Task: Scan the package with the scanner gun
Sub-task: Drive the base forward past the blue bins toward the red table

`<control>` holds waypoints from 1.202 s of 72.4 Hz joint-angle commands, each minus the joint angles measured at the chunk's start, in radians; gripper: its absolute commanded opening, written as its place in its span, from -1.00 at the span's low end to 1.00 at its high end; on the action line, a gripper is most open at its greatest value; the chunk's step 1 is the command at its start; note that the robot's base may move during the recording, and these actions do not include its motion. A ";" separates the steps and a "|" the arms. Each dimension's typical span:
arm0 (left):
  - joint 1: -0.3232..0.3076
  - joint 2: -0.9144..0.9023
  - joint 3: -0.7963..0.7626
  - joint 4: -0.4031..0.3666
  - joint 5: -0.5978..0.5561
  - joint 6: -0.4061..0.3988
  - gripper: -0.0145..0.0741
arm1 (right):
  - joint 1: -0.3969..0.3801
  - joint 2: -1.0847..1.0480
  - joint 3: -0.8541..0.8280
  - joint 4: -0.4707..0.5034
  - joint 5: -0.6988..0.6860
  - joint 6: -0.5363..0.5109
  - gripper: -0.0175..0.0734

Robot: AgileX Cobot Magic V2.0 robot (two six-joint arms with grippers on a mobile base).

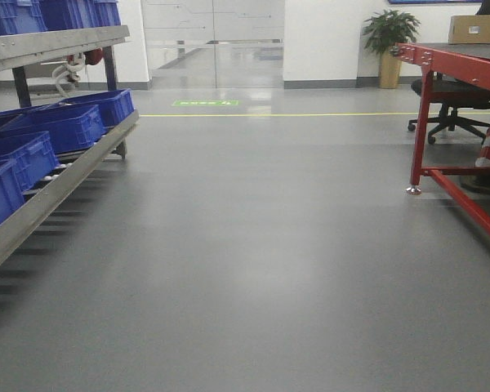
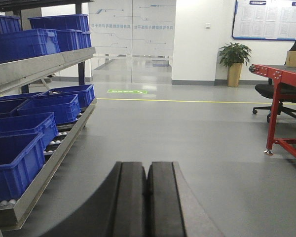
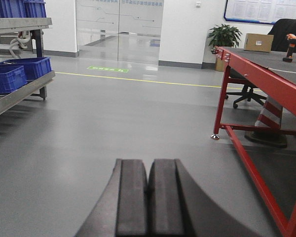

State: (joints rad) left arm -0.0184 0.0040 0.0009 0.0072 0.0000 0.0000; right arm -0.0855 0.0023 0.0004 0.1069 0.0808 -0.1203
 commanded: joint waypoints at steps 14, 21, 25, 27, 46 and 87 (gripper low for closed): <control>0.001 -0.004 -0.001 0.005 -0.019 0.000 -0.92 | -0.001 -0.002 0.000 0.002 -0.021 0.000 -0.97; 0.001 -0.004 -0.001 0.005 -0.019 0.000 -0.92 | -0.001 -0.002 0.000 0.002 -0.021 0.000 -0.97; 0.001 -0.004 -0.001 0.005 -0.019 0.000 -0.92 | -0.001 -0.002 0.000 0.002 -0.021 0.000 -0.97; 0.001 -0.004 -0.001 0.005 -0.019 0.000 -0.92 | -0.001 -0.002 0.000 0.002 -0.021 0.000 -0.97; 0.001 -0.004 -0.001 0.005 -0.019 0.000 -0.92 | -0.001 -0.002 0.000 0.002 -0.021 0.000 -0.97; 0.001 -0.004 -0.001 0.005 -0.019 0.000 -0.92 | -0.001 -0.002 0.000 0.002 -0.021 0.000 -0.97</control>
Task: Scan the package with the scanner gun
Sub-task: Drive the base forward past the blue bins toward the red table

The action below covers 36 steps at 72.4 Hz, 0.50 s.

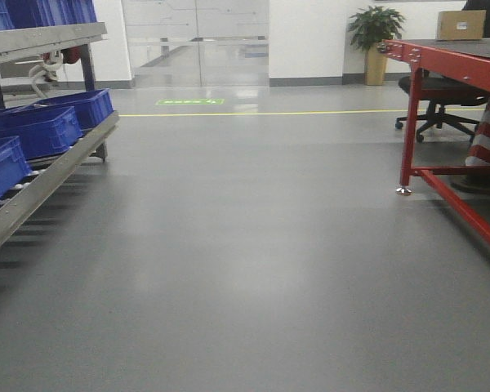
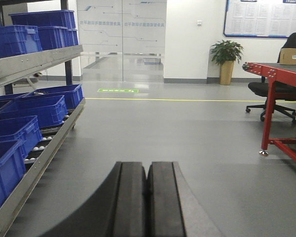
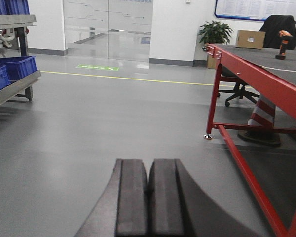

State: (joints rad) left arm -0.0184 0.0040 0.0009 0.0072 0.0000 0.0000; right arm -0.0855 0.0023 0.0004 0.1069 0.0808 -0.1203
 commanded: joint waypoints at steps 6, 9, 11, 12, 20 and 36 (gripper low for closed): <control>0.001 -0.004 -0.001 0.005 -0.019 0.000 -0.92 | -0.001 -0.002 0.000 0.002 -0.021 0.000 -0.97; 0.001 -0.004 -0.001 0.005 -0.019 0.000 -0.92 | -0.001 -0.002 0.000 0.002 -0.021 0.000 -0.97; 0.001 -0.004 -0.001 0.005 -0.019 0.000 -0.92 | -0.001 -0.002 0.000 0.002 -0.021 0.000 -0.97; 0.001 -0.004 -0.001 0.005 -0.019 0.000 -0.92 | -0.001 -0.002 0.000 0.002 -0.021 0.000 -0.97; 0.001 -0.004 -0.001 0.005 -0.019 0.000 -0.92 | -0.001 -0.002 0.000 0.002 -0.021 0.000 -0.97; 0.001 -0.004 -0.001 0.005 -0.019 0.000 -0.92 | -0.001 -0.002 0.000 0.002 -0.021 0.000 -0.97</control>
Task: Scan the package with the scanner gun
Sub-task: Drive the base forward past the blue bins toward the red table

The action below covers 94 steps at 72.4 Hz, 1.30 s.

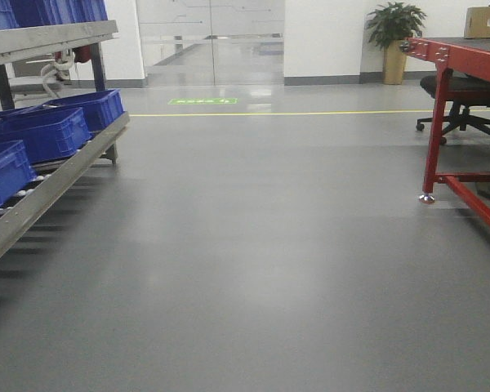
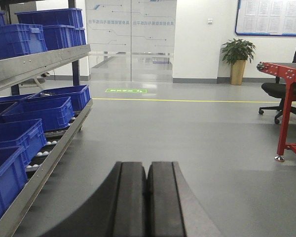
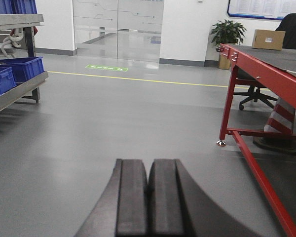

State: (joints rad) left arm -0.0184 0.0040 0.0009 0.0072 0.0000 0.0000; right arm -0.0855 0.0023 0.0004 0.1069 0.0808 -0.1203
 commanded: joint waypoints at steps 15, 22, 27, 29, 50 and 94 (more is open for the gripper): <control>0.001 -0.004 -0.001 0.005 -0.019 0.000 -0.92 | -0.001 -0.002 0.000 0.002 -0.021 0.000 -0.97; 0.001 -0.004 -0.001 0.005 -0.019 0.000 -0.92 | -0.001 -0.002 0.000 0.002 -0.021 0.000 -0.97; 0.001 -0.004 -0.001 0.005 -0.019 0.000 -0.92 | -0.001 -0.002 0.000 0.002 -0.021 0.000 -0.97; 0.001 -0.004 -0.001 0.005 -0.019 0.000 -0.92 | -0.001 -0.002 0.000 0.002 -0.021 0.000 -0.97; 0.001 -0.004 -0.001 0.005 -0.019 0.000 -0.92 | -0.001 -0.002 0.000 0.002 -0.021 0.000 -0.97; 0.001 -0.004 -0.001 0.005 -0.019 0.000 -0.92 | -0.001 -0.002 0.000 0.002 -0.021 0.000 -0.97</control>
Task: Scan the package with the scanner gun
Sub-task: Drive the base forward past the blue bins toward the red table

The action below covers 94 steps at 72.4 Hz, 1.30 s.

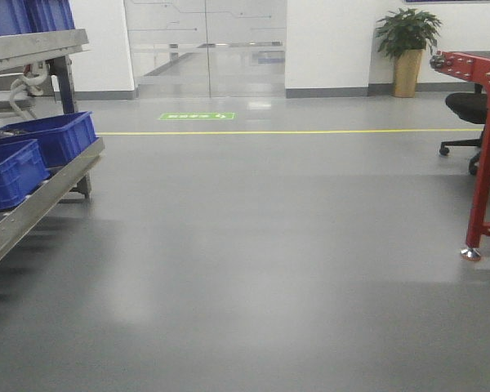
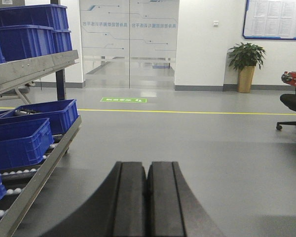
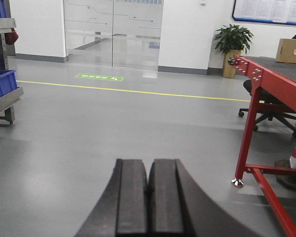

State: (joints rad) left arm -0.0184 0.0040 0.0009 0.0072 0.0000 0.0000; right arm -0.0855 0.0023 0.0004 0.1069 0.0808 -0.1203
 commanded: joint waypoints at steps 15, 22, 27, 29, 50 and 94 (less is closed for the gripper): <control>0.001 -0.004 -0.001 0.005 -0.019 0.000 -0.92 | -0.001 -0.002 0.000 0.002 -0.021 0.000 -0.97; 0.001 -0.004 -0.001 0.005 -0.019 0.000 -0.92 | -0.001 -0.002 0.000 0.002 -0.021 0.000 -0.97; 0.001 -0.004 -0.001 0.005 -0.019 0.000 -0.92 | -0.001 -0.002 0.000 0.002 -0.021 0.000 -0.97; 0.001 -0.004 -0.001 0.005 -0.019 0.000 -0.92 | -0.001 -0.002 0.000 0.002 -0.021 0.000 -0.97; 0.001 -0.004 -0.001 0.005 -0.019 0.000 -0.92 | -0.001 -0.002 0.000 0.002 -0.021 0.000 -0.97; 0.001 -0.004 -0.001 0.005 -0.019 0.000 -0.92 | -0.001 -0.002 0.000 0.002 -0.021 0.000 -0.97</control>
State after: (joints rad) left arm -0.0184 0.0040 0.0009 0.0072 0.0000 0.0000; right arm -0.0855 0.0023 0.0004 0.1069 0.0808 -0.1203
